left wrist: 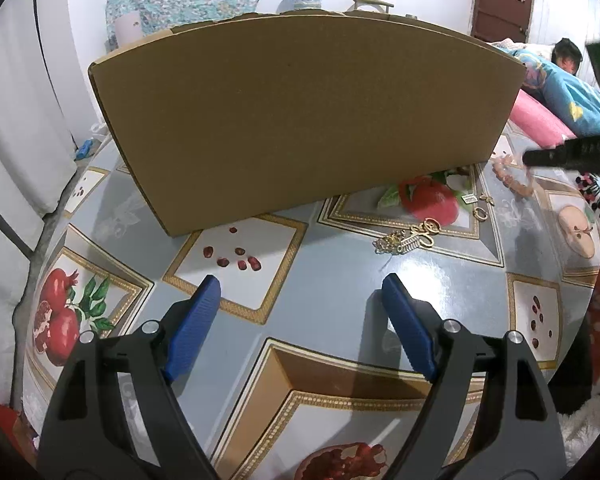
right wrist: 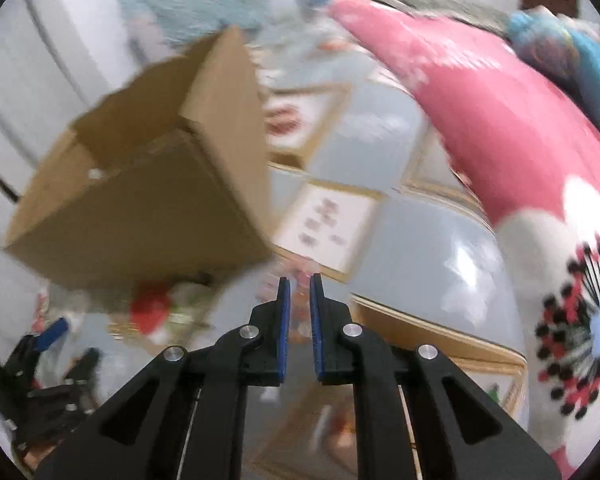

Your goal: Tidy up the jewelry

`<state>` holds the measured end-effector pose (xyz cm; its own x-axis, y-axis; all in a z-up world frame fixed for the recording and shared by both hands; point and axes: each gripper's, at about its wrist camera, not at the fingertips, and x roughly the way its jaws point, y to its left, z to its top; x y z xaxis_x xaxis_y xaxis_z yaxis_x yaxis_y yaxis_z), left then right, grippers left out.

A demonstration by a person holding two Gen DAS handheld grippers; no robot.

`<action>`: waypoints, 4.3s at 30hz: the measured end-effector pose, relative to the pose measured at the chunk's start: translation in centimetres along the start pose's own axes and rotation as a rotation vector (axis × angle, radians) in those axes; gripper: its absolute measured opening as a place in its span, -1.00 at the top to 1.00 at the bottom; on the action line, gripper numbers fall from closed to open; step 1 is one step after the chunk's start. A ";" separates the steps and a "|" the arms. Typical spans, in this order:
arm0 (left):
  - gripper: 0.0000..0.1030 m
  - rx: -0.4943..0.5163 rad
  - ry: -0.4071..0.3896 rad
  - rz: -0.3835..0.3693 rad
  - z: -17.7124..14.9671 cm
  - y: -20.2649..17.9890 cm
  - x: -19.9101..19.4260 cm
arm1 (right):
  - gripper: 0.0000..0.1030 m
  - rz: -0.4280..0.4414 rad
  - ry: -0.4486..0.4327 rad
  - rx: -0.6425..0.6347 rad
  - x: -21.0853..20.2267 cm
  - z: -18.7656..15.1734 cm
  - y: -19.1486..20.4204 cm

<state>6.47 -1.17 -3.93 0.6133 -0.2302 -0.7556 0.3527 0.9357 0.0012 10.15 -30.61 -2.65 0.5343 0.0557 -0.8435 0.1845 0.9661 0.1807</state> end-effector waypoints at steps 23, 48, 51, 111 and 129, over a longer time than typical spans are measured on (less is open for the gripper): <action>0.34 0.111 -0.015 -0.056 2.7 -4.1 1.8 | 0.37 0.239 0.032 -0.155 0.3 -4.8 5.4; 0.32 -0.023 -0.042 0.017 0.1 3.0 -1.6 | 0.37 0.244 0.020 -0.164 -0.6 -5.3 5.6; 0.32 -0.018 -0.064 -0.025 -0.2 2.7 -2.8 | 0.37 0.245 0.020 -0.166 -0.8 -5.6 5.8; 1.00 -0.029 -0.093 -0.102 -0.9 3.6 -2.7 | 0.36 0.358 0.004 -0.469 -0.4 -6.0 14.5; 1.00 -0.051 -0.082 -0.130 -1.2 4.4 -2.0 | 0.49 0.287 0.055 -0.757 2.5 -5.7 19.0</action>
<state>6.00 3.75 -3.21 0.6214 -0.3693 -0.6910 0.3978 0.9085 -0.1278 10.28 -10.69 -4.20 0.4309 0.3202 -0.8437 -0.5719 0.8201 0.0191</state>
